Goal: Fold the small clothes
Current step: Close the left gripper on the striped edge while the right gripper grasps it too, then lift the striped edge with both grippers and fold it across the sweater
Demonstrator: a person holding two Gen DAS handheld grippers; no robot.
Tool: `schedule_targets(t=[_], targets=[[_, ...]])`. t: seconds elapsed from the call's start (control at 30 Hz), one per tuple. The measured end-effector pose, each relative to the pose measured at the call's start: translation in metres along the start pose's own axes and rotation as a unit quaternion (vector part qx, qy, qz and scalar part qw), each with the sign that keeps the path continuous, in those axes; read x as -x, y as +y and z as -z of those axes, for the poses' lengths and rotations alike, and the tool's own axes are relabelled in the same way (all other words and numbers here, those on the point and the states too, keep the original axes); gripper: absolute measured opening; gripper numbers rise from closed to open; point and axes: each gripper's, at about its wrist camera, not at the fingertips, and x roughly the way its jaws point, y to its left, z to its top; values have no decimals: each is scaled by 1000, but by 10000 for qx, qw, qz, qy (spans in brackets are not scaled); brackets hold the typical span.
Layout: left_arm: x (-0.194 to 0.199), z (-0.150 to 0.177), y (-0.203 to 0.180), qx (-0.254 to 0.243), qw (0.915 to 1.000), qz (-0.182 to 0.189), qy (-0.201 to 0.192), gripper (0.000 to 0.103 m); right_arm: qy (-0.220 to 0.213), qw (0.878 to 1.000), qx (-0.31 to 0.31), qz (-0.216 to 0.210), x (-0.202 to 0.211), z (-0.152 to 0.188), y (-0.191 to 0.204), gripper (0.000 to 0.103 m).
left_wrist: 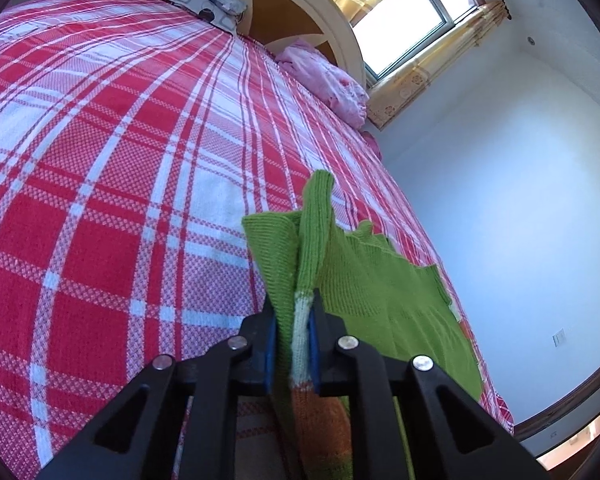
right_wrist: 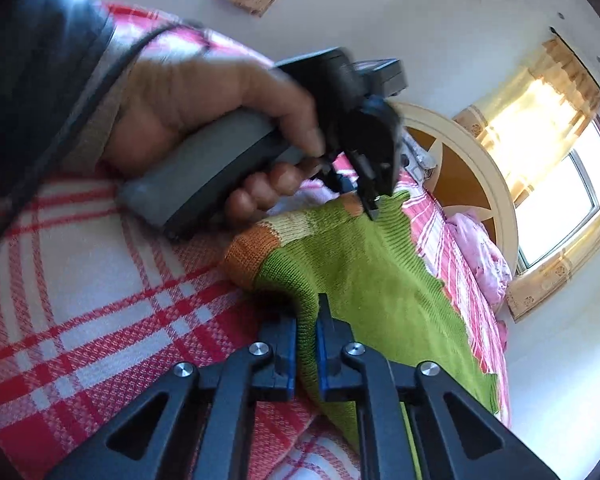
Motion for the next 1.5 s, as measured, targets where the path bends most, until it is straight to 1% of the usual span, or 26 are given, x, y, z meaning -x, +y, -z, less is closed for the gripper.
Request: schedule_targets(t=[0.2, 0.3, 0.4, 0.47, 0.53, 0.67, 0.8, 1.0, 1.13, 1.17, 1.23, 1.33, 1.5], targets=[[7, 0, -3, 168, 9998, 83, -77, 13, -202, 9957, -789, -439, 12, 3, -29, 6], [8, -1, -1, 541, 9982, 229, -117, 13, -302, 9901, -1219, -632, 14, 7, -49, 6], [7, -1, -5, 827, 9962, 210, -174, 13, -390, 9846, -1534, -743, 19, 12, -68, 6], [8, -3, -11, 919, 9950, 310, -251, 13, -427, 9813, -1701, -799, 21, 14, -79, 6], [10, -6, -20, 966, 9938, 431, -336, 13, -523, 9730, -2017, -990, 23, 20, -98, 6], [12, -14, -45, 849, 9943, 483, -435, 13, -683, 9596, -2503, -1090, 29, 33, -128, 6], [7, -20, -73, 726, 9945, 583, -475, 13, -768, 9464, -2901, -1197, 25, 43, -153, 6], [-13, -27, -116, 508, 9954, 690, -417, 13, -816, 9201, -3582, -1358, 25, 80, -189, 6], [-27, -27, -145, 259, 9967, 697, -337, 13, -846, 8968, -4087, -1465, 25, 105, -212, 5], [-31, -26, -151, 231, 9968, 701, -313, 13, -868, 8895, -4229, -1500, 28, 112, -217, 5], [-40, -25, -161, 204, 9968, 731, -251, 13, -889, 8796, -4427, -1495, 31, 124, -227, 5], [-52, -25, -175, 107, 9970, 749, -184, 13, -867, 8691, -4633, -1500, 33, 139, -241, 5], [-76, -21, -200, -75, 9966, 818, 14, 13, -795, 8620, -4773, -1512, 41, 163, -255, 5]])
